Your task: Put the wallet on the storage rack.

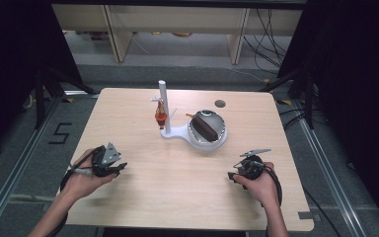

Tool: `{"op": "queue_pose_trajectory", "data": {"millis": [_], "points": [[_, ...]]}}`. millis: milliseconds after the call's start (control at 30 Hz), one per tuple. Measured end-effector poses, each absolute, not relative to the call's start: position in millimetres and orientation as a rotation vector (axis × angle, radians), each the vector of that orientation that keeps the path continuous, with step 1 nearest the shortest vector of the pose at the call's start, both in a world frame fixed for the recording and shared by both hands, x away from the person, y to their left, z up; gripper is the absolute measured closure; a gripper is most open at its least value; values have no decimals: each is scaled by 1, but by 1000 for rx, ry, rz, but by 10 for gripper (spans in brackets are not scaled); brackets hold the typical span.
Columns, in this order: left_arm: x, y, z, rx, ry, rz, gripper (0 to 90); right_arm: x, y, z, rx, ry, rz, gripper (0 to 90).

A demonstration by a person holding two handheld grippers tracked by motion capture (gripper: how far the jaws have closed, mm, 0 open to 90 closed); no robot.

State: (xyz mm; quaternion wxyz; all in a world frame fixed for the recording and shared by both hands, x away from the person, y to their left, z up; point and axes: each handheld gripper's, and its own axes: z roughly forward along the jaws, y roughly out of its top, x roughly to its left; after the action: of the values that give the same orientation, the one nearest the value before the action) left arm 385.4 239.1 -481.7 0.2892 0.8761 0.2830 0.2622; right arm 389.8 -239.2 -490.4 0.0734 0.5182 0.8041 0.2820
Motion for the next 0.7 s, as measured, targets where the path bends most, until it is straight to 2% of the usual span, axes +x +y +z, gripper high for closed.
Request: {"op": "queue_pose_trajectory", "data": {"millis": [200, 267, 700], "points": [[372, 250, -505, 2254, 841, 720, 497, 389, -236, -492, 1572, 2388, 841, 497], [371, 250, -513, 2162, 839, 737, 492, 389, -237, -492, 1556, 2396, 859, 496], [362, 253, -526, 2098, 836, 758, 460, 388, -240, -492, 1550, 2376, 869, 493]]}}
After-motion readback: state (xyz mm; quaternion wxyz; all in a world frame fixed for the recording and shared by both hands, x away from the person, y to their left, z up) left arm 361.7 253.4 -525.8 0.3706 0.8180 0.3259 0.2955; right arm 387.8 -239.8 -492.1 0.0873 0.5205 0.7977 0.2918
